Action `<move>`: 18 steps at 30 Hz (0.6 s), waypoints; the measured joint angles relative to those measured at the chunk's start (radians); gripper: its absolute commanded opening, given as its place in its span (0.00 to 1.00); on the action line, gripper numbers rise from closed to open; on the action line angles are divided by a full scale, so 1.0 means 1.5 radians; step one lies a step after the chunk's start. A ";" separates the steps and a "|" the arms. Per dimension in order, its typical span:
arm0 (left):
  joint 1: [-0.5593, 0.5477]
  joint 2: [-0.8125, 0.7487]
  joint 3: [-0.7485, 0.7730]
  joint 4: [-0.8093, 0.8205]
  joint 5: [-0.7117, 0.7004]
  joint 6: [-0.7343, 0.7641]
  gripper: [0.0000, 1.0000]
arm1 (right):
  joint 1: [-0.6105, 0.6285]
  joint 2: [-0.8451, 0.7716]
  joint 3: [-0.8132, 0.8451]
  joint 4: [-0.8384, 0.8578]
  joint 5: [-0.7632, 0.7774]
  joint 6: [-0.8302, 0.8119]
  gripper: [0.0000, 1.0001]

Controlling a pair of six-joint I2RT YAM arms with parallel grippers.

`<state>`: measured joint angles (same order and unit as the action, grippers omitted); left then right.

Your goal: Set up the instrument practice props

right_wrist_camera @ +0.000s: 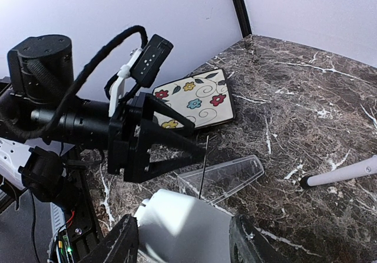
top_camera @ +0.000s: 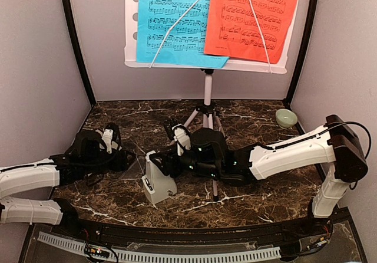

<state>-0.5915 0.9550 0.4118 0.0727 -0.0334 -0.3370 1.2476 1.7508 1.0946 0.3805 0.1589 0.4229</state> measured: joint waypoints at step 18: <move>0.195 -0.046 0.081 0.014 0.131 -0.036 0.74 | 0.000 -0.002 -0.003 0.002 0.000 0.000 0.53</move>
<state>-0.2993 0.8860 0.5331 0.0937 0.1631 -0.3908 1.2476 1.7481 1.0901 0.3836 0.1593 0.4225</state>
